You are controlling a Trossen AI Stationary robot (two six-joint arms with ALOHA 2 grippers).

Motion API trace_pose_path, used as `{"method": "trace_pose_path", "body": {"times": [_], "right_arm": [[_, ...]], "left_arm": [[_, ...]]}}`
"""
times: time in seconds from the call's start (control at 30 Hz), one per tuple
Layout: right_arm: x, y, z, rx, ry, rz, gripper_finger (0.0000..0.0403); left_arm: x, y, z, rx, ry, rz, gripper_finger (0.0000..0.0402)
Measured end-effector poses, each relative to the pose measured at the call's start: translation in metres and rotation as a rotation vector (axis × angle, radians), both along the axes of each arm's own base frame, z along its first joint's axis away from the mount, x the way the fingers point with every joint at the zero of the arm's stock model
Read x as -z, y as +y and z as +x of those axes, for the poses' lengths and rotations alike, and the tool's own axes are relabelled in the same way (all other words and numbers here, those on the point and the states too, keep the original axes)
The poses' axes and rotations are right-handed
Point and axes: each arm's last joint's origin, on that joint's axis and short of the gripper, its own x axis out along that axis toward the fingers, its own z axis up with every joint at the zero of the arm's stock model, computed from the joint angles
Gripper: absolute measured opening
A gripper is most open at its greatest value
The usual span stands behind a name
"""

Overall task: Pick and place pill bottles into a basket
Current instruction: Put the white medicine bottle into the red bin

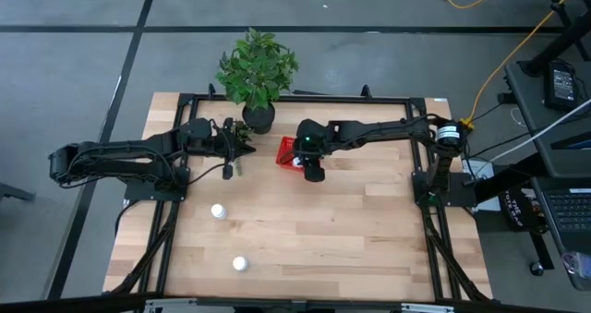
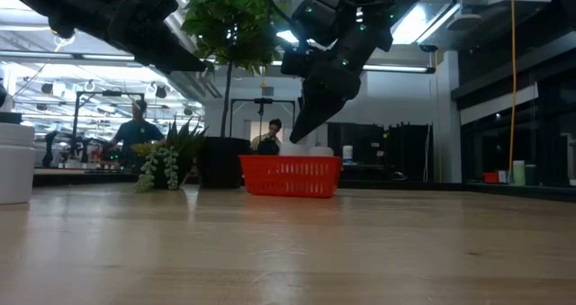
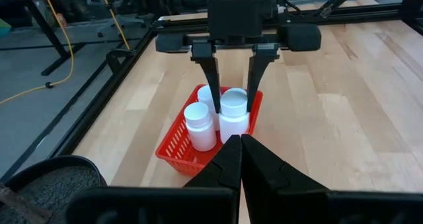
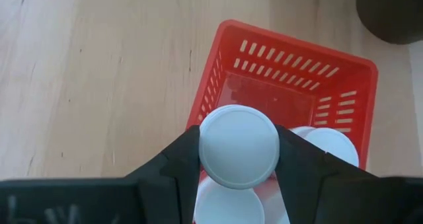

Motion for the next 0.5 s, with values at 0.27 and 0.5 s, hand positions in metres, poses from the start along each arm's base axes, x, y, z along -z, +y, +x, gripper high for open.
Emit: {"method": "trace_pose_path", "body": {"times": [0.27, 0.5], "right_arm": [[0.012, -0.001, 0.004, -0.002, 0.019, 0.006, 0.0154], [0.013, -0.001, 0.004, -0.002, 0.025, 0.007, 0.0154]], "left_arm": [[0.0, 0.0, 0.0, 0.0, 0.0, 0.0, 0.0001], [0.0, 0.0, 0.0, 0.0, 0.0, 0.0, 0.0001]]}}
